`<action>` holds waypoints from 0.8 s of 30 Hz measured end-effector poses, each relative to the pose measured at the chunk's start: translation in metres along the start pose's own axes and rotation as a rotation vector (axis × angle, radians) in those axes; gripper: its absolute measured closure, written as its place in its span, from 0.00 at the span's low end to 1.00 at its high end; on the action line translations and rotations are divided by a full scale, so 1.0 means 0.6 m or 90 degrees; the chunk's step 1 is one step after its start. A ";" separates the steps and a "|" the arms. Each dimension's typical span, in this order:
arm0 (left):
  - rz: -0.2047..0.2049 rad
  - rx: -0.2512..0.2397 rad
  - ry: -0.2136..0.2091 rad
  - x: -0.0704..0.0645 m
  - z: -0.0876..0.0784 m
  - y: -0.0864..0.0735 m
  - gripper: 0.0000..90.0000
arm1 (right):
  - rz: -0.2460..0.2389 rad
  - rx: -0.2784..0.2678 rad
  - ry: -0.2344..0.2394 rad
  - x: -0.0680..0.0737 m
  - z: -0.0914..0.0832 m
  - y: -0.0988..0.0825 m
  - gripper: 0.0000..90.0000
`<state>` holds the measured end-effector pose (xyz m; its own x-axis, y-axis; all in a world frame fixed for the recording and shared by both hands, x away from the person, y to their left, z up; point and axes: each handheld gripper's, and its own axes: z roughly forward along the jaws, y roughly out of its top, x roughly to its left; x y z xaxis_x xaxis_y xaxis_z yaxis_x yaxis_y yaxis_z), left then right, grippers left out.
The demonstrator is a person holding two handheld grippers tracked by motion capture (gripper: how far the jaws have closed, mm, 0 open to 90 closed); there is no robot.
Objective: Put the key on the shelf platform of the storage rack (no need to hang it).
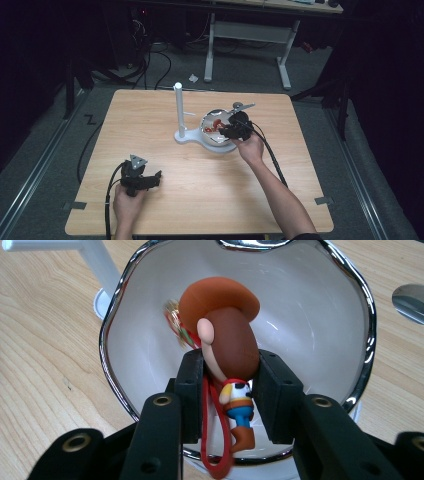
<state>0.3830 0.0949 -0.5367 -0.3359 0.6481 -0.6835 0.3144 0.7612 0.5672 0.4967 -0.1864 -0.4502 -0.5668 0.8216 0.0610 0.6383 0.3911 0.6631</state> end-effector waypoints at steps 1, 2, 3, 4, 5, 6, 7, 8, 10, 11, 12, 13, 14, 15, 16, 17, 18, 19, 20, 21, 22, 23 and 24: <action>-0.001 0.000 0.000 0.000 0.000 0.000 0.17 | 0.000 -0.001 -0.001 0.000 0.000 0.000 0.72; 0.000 0.000 0.000 0.000 0.000 0.000 0.17 | -0.002 -0.005 -0.003 0.000 0.000 0.000 0.69; 0.000 0.000 0.000 0.000 0.000 0.000 0.17 | -0.001 -0.009 -0.003 0.000 -0.003 0.000 0.66; 0.000 0.000 0.000 0.000 0.000 0.000 0.17 | -0.002 -0.014 -0.005 0.000 -0.005 0.000 0.62; 0.000 0.000 0.000 0.000 0.000 0.000 0.17 | -0.003 -0.015 -0.005 0.001 -0.008 0.001 0.62; -0.001 0.000 0.001 0.000 0.000 0.000 0.17 | -0.006 -0.020 -0.004 0.001 -0.012 0.001 0.61; 0.000 0.000 0.000 0.000 0.000 0.000 0.17 | -0.009 -0.023 -0.005 0.001 -0.017 0.001 0.59; 0.000 0.000 0.000 0.000 0.000 0.000 0.17 | -0.013 -0.030 -0.003 0.001 -0.021 0.001 0.58; 0.000 0.000 0.000 0.000 0.000 0.000 0.17 | -0.015 -0.042 -0.001 0.000 -0.033 0.000 0.57; -0.002 0.000 0.001 0.000 0.000 0.000 0.17 | -0.020 -0.048 -0.002 -0.001 -0.035 0.000 0.57; -0.003 -0.001 0.001 0.000 0.000 0.000 0.17 | -0.021 -0.055 -0.003 -0.002 -0.041 -0.001 0.56; -0.002 -0.001 0.001 0.000 0.000 0.000 0.17 | -0.019 -0.062 -0.002 -0.003 -0.047 -0.002 0.56; -0.002 0.000 0.001 0.000 0.000 0.000 0.17 | -0.017 -0.068 -0.002 -0.005 -0.052 -0.004 0.56; -0.003 0.000 0.001 0.000 0.000 0.000 0.17 | -0.016 -0.073 -0.001 -0.008 -0.058 -0.007 0.56; -0.002 0.000 0.001 0.000 0.000 0.000 0.17 | -0.013 -0.075 -0.002 -0.010 -0.063 -0.009 0.56; -0.002 0.000 0.000 0.000 0.000 0.000 0.17 | -0.013 -0.078 -0.003 -0.013 -0.067 -0.012 0.56; -0.003 0.000 0.001 0.000 0.000 0.000 0.17 | -0.011 -0.081 -0.005 -0.017 -0.072 -0.014 0.56; -0.003 0.000 0.000 0.000 0.000 0.000 0.17 | -0.008 -0.085 -0.006 -0.019 -0.075 -0.016 0.56; -0.002 0.000 0.001 0.000 0.000 0.000 0.17 | -0.005 -0.090 -0.004 -0.022 -0.080 -0.018 0.55; -0.003 -0.001 0.000 0.000 0.000 0.000 0.17 | -0.004 -0.093 -0.004 -0.026 -0.085 -0.020 0.55; -0.002 -0.001 0.001 0.000 0.000 0.000 0.17 | -0.003 -0.095 -0.006 -0.028 -0.090 -0.022 0.55; -0.002 -0.001 0.001 0.000 0.000 0.000 0.17 | -0.002 -0.099 -0.006 -0.030 -0.094 -0.024 0.55; -0.002 -0.001 0.001 0.000 0.000 0.000 0.17 | -0.002 -0.103 -0.006 -0.032 -0.100 -0.026 0.55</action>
<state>0.3830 0.0946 -0.5367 -0.3376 0.6457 -0.6849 0.3124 0.7632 0.5656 0.4664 -0.2331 -0.4170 -0.5632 0.8247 0.0512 0.5433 0.3230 0.7749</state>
